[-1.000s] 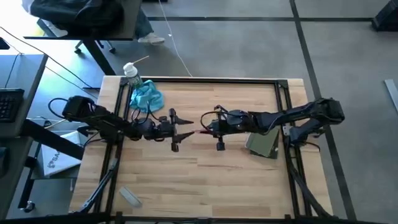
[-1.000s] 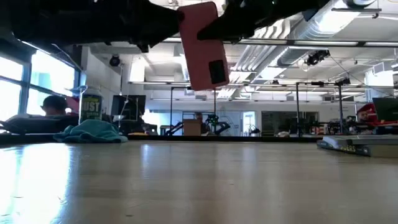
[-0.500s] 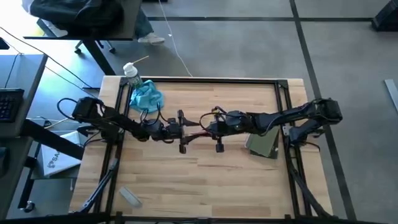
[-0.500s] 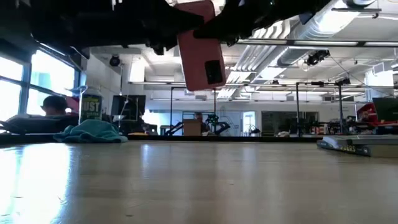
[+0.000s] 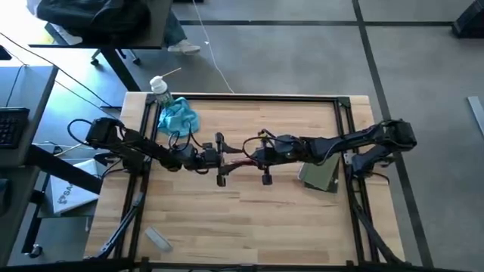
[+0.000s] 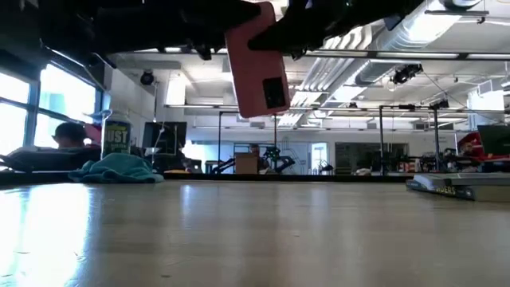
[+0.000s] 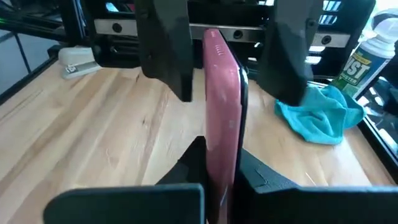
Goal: Apply microfiber cloth
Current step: Spray the back and front of the pink cellphone using the blue spray bottle
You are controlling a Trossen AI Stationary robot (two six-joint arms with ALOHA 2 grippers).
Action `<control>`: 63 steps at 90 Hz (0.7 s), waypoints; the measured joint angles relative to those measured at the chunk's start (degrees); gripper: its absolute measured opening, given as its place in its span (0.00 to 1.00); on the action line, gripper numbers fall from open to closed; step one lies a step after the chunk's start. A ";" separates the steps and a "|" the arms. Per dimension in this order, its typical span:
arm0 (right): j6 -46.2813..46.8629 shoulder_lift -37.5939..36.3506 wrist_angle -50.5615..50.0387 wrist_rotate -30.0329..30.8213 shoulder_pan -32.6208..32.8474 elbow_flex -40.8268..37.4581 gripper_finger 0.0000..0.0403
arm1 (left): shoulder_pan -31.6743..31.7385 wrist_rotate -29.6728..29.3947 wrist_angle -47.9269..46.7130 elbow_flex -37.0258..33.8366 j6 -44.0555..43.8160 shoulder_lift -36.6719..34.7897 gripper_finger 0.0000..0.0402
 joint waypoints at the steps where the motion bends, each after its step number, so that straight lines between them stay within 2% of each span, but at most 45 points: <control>1: 0.00 0.01 0.00 0.00 0.00 0.00 0.01 | 0.00 -0.01 0.00 0.00 0.00 0.00 0.34; 26: 0.37 0.00 -0.03 0.26 -0.04 0.00 0.01 | 0.00 -0.19 0.05 -0.02 0.09 0.00 0.04; 46: 2.36 0.00 -0.07 0.17 -0.02 0.00 0.02 | -0.11 -0.21 0.09 -0.04 -1.08 0.00 0.05; 63: 2.88 0.00 -0.29 -0.02 -0.02 0.00 0.11 | -0.14 -0.06 -0.26 -0.11 -1.25 -2.10 0.03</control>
